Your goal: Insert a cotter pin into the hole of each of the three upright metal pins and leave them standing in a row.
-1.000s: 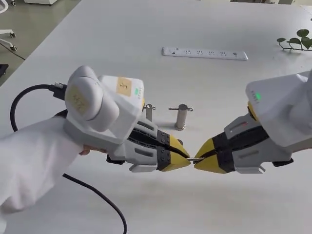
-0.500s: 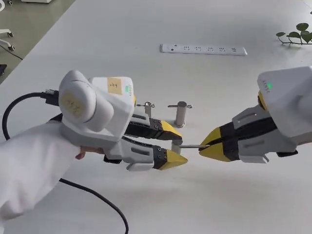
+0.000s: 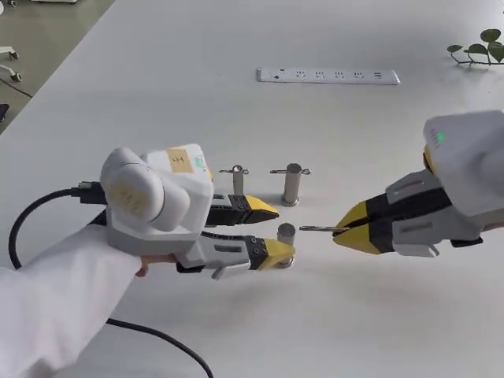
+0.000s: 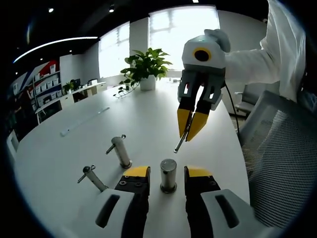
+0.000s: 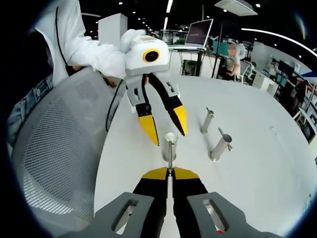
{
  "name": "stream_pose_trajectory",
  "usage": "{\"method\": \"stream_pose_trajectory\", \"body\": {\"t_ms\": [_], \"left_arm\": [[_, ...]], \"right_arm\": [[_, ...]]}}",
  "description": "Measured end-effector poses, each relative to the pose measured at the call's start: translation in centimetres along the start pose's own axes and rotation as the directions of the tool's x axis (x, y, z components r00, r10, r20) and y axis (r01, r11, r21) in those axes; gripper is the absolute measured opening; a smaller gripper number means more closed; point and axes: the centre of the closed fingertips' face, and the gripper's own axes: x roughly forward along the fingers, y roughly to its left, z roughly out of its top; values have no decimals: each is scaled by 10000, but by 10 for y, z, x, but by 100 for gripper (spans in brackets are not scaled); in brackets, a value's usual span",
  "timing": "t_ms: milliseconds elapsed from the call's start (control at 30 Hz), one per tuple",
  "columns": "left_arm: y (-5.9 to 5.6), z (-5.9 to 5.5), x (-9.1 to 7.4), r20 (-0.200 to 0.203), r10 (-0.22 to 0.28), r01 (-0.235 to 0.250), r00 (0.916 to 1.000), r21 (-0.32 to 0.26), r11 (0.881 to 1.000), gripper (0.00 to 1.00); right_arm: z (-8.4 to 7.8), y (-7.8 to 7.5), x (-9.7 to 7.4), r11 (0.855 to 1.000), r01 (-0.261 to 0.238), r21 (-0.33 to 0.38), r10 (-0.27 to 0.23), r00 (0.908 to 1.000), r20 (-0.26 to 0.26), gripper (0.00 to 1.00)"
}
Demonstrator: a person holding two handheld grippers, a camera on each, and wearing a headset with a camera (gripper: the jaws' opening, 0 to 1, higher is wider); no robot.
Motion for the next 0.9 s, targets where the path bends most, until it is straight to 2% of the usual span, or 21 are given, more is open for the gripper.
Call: {"method": "stream_pose_trajectory", "body": {"t_ms": [167, 267, 400, 500, 567, 667, 900], "left_arm": [[1, -13, 7, -382, -163, 149, 9991, -371, 9992, 21], [1, -17, 10, -309, -242, 221, 9992, -681, 9974, 19], [-1, -23, 13, -505, -330, 299, 9982, -602, 9977, 16], [0, -24, 14, -494, -297, 264, 9983, -662, 9975, 13], [2, -24, 15, -427, -290, 259, 9987, -716, 9971, 12], [0, -27, 18, -632, -352, 319, 9974, -529, 9981, 12], [0, -27, 19, -585, -347, 313, 9977, -575, 9979, 12]], "right_arm": [[-3, -2, 3, 9999, -61, 87, 62, 10000, -74, 0], [-5, -2, 5, 9999, -127, 95, 128, 9999, -99, 0], [-5, -2, 7, 9997, -211, 100, 212, 9997, -117, 0], [-5, -3, 8, 9997, -244, 78, 245, 9996, -120, 0], [-4, -3, 9, 9996, -266, 77, 267, 9996, -110, 0], [-4, -3, 9, 9995, -310, 51, 311, 9994, -139, 0], [-4, -4, 11, 9992, -396, -48, 395, 9990, -199, 0]]}}
